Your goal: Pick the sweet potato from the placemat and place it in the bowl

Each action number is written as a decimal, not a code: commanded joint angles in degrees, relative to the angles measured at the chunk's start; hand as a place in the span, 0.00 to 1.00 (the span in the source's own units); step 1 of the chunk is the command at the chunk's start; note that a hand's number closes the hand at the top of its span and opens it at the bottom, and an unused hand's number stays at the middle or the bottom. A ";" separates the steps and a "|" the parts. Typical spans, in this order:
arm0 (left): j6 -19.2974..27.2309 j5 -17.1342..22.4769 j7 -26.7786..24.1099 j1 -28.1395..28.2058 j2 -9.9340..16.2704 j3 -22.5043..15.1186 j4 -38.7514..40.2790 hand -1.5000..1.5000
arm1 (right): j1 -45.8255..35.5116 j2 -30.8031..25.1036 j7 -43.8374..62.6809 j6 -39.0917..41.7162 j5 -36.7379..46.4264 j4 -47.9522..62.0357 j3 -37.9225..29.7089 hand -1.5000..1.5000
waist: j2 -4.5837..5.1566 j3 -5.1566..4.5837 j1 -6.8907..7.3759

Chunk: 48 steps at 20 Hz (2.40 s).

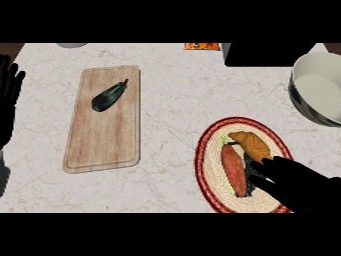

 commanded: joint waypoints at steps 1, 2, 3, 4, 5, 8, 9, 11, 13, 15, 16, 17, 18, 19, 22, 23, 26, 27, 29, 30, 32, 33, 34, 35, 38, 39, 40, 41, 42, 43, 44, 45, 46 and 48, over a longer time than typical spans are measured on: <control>-1.08 -0.07 -0.90 1.74 -1.06 0.48 -0.41 0.50 | -6.02 -0.60 6.45 8.43 -7.33 0.89 -2.90 0.00 | 0.04 0.03 0.70; -0.24 -1.88 -3.67 2.18 -3.32 -0.69 0.25 0.50 | -5.56 1.53 6.29 8.38 -3.27 1.53 -0.30 0.00 | 0.03 0.06 0.46; -1.42 -0.84 -2.45 2.80 -2.36 0.59 -1.31 0.50 | -4.32 2.48 3.46 8.95 -0.81 4.11 -0.89 0.00 | -0.02 0.10 0.40; -2.72 -0.60 0.42 1.03 -0.15 2.29 0.11 0.50 | -4.51 4.01 6.16 10.41 -2.93 1.64 -2.42 0.00 | -0.04 0.09 0.19; -0.68 -1.41 2.51 0.17 -1.67 0.89 -1.64 0.50 | -5.51 4.05 3.14 11.43 -1.86 6.02 -3.43 0.00 | -0.01 0.11 0.27; -2.91 -0.83 2.07 1.82 -0.35 2.40 -2.62 0.50 | -5.06 10.34 4.68 9.30 6.47 8.07 4.03 0.00 | -0.01 0.13 0.69; -2.41 -2.91 -3.42 1.56 -3.94 1.17 1.40 0.50 | -8.23 11.44 5.75 12.07 4.57 9.33 2.12 0.00 | 0.05 0.09 0.46; -2.50 -2.87 0.78 -1.07 -2.40 1.57 0.70 0.50 | -7.60 13.84 3.41 11.58 9.40 12.82 5.14 0.00 | 0.06 0.13 0.46; -4.45 -0.90 0.95 2.39 -1.70 3.71 -2.46 0.50 | -8.17 13.00 -1.94 13.04 10.98 16.75 1.93 0.00 | 0.02 0.14 0.61; -3.96 -2.63 0.68 3.36 -2.56 3.62 -3.37 0.50 | -5.26 15.90 -1.27 12.65 13.22 15.34 3.10 0.00 | -0.04 0.13 0.30; -3.01 -3.71 -0.49 -1.19 -3.79 2.97 1.37 0.50 | -6.72 17.36 -1.89 12.43 13.72 18.54 3.76 0.00 | 0.05 0.12 0.15; -3.16 -2.78 3.50 -2.18 -2.42 3.56 -0.76 0.50 | -10.08 21.09 2.32 12.70 15.23 20.06 6.55 0.00 | 0.04 0.12 0.42; -2.19 -4.05 2.69 3.66 -4.43 2.35 -5.78 0.50 | -2.40 16.73 -3.64 11.41 17.31 16.62 3.82 0.00 | -0.10 0.14 0.16; -4.38 -2.56 1.46 2.57 -2.34 4.99 -3.53 0.50 | -2.79 17.38 -6.04 9.81 20.18 20.68 5.12 0.00 | -0.04 0.14 0.24; -3.04 -5.41 1.53 -5.56 -4.04 3.53 4.94 0.50 | -6.05 18.23 -9.14 11.13 20.18 25.19 1.60 0.00 | 0.06 0.13 -0.11; -3.55 -3.23 5.48 -0.24 -2.90 4.38 -4.46 0.50 | -3.23 17.65 -12.94 7.13 25.01 27.66 3.99 0.00 | -0.06 0.16 0.35; -7.22 -2.27 2.39 -0.64 -1.41 7.36 -0.18 0.50 | -2.52 20.21 -15.14 5.48 27.28 29.72 3.71 0.00 | -0.03 0.14 0.21; -1.58 -6.75 1.59 -0.16 -6.68 2.63 -2.02 0.50 | -3.75 21.55 -17.66 2.39 30.13 34.36 5.55 0.00 | 0.01 0.16 0.33; -5.64 -5.01 1.41 -0.70 -3.32 6.15 0.33 0.50 | -6.39 26.64 -12.00 7.18 27.90 31.11 4.83 0.00 | -0.02 0.12 0.28; -2.98 -5.99 5.97 -2.93 -3.87 5.18 -2.68 0.50 | -4.31 23.94 -17.95 5.07 29.21 33.17 3.43 0.00 | -0.04 0.14 0.17; -5.65 -6.21 -3.43 2.25 -6.73 5.40 1.28 0.50 | -6.67 24.74 -19.69 6.42 29.43 35.53 2.51 0.00 | 0.01 0.11 0.25; -5.52 -6.16 1.11 -2.48 -5.46 5.86 2.06 0.50 | -4.18 26.30 -18.54 6.45 31.09 32.58 3.51 0.00 | -0.02 0.12 0.00; -4.65 -7.33 1.06 0.24 -6.66 4.73 -1.07 0.50 | -5.33 27.52 -19.37 6.32 31.95 34.44 3.92 0.00 | -0.04 0.12 0.17; -8.25 -4.40 2.06 0.10 -3.95 7.23 -1.50 0.50 | -4.39 24.57 -24.04 5.23 31.63 36.01 1.27 0.00 | -0.04 0.12 0.17; -6.75 -6.83 0.60 -0.49 -5.96 6.72 0.99 0.50 | -4.98 28.08 -23.69 4.60 36.21 38.30 3.56 0.00 | -0.01 0.12 0.13; -6.25 -6.89 0.68 -0.97 -6.66 6.61 0.06 0.50 | -4.36 27.21 -24.61 4.58 37.19 38.61 2.98 0.00 | -0.02 0.12 0.10; -7.34 -4.69 5.75 3.17 -5.37 7.22 -7.05 0.50 | -6.74 27.64 -24.05 5.53 36.82 40.67 1.98 0.00 | -0.07 0.13 0.45; -5.00 -8.20 3.40 2.17 -7.91 5.33 -6.04 0.50 | -4.27 28.61 -23.73 6.14 37.55 37.68 2.03 0.00 | -0.06 0.12 0.16; -7.27 -6.32 1.72 0.51 -5.31 8.51 -1.24 0.50 | -2.00 26.37 -27.47 3.51 38.32 40.47 2.50 0.00 | -0.02 0.12 0.07; -6.71 -8.08 -1.15 -2.02 -7.14 7.23 3.19 0.50 | -5.73 30.22 -23.19 6.66 39.12 40.07 3.00 0.00 | 0.01 0.11 0.02; -9.43 -6.11 -0.75 -0.07 -5.82 7.93 1.12 0.50 | -7.15 34.68 -20.22 4.44 40.43 42.00 4.89 0.00 | 0.01 0.11 0.24; -8.10 -6.56 0.50 0.29 -6.68 8.58 0.39 0.50 | -6.09 33.00 -22.59 5.63 40.99 41.84 3.05 0.00 | -0.03 0.11 0.16; -7.45 -8.40 -1.78 -0.46 -7.89 7.25 2.91 0.50 | -5.41 34.52 -21.25 5.62 41.60 41.03 4.39 0.00 | -0.01 0.11 0.06; -5.87 -7.82 5.71 0.90 -7.78 6.69 -6.40 0.50 | -7.49 35.17 -22.79 5.62 41.93 44.40 2.52 0.00 | -0.07 0.13 0.32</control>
